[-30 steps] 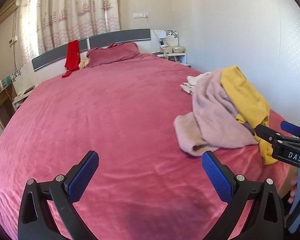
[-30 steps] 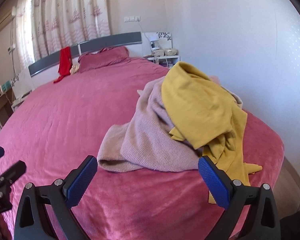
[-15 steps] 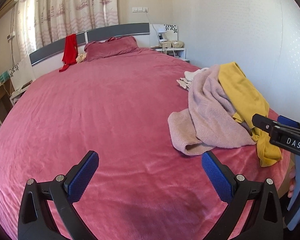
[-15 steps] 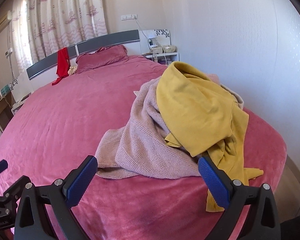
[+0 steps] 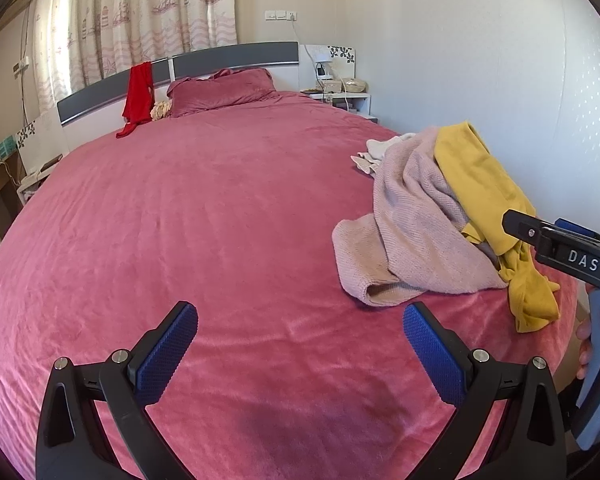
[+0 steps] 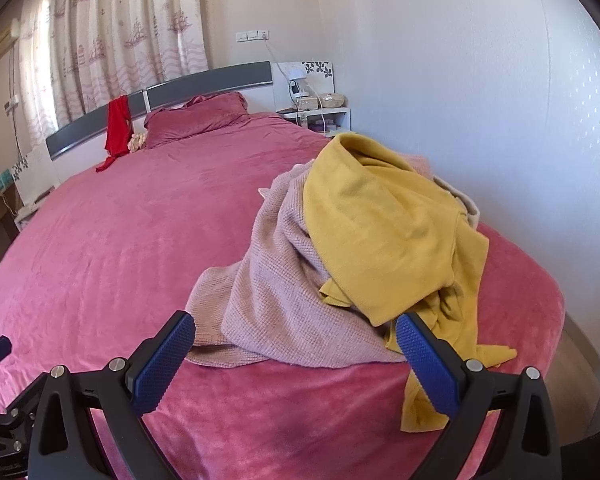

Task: Fold clothes
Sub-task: 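Move the right tool toward the pile of pink and yellow clothes, then grasp the yellow garment with the right gripper and lift it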

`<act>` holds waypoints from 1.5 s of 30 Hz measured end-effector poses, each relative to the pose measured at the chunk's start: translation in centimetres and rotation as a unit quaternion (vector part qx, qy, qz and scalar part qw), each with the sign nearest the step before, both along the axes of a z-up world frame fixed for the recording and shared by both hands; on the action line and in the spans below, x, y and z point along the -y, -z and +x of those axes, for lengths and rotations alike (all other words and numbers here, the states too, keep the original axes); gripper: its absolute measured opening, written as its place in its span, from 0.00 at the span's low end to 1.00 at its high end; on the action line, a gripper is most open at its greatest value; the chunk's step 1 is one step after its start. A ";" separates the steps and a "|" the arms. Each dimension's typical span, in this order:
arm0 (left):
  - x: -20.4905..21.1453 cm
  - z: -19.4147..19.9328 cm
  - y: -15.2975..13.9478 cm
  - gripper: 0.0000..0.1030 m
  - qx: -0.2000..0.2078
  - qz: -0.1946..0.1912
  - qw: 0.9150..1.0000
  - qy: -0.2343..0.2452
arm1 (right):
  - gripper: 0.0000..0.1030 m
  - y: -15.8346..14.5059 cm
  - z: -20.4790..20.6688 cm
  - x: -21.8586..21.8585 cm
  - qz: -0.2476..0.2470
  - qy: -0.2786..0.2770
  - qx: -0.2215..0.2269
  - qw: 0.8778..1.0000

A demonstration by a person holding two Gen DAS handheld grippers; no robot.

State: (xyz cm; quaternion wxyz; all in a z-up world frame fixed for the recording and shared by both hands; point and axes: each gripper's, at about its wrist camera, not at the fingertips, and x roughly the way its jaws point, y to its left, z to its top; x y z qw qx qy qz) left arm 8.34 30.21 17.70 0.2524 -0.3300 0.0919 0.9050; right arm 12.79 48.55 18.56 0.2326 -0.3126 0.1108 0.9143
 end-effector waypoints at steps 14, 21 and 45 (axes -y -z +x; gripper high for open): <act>0.5 0.2 0.7 1.00 0.011 -0.006 1.000 -0.005 | 1.00 0.4 -0.7 -0.3 0.005 0.012 0.018 1.000; 1.0 0.6 0.9 1.00 0.012 -0.008 1.000 -0.003 | 1.00 0.4 -0.9 -0.2 0.012 0.016 0.023 1.000; 12.2 3.2 4.6 1.00 0.060 -0.039 0.994 -0.081 | 1.00 -1.1 -7.6 -10.5 0.065 -0.017 0.024 0.997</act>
